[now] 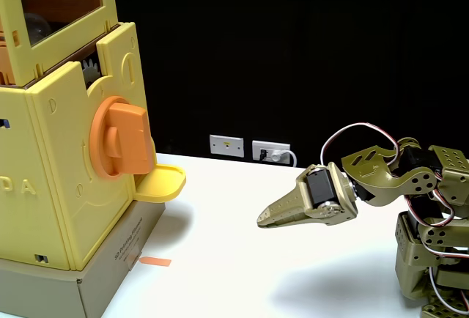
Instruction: Turn the button of vending machine.
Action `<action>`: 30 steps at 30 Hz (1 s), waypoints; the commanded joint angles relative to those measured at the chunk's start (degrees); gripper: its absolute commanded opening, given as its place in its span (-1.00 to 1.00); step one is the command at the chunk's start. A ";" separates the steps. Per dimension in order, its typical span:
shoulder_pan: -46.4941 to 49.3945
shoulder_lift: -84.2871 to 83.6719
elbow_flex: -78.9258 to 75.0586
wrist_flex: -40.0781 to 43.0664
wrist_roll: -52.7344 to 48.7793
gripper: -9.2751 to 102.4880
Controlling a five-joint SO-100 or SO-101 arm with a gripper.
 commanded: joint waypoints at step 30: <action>5.36 -7.65 1.49 -37.18 -39.46 -0.85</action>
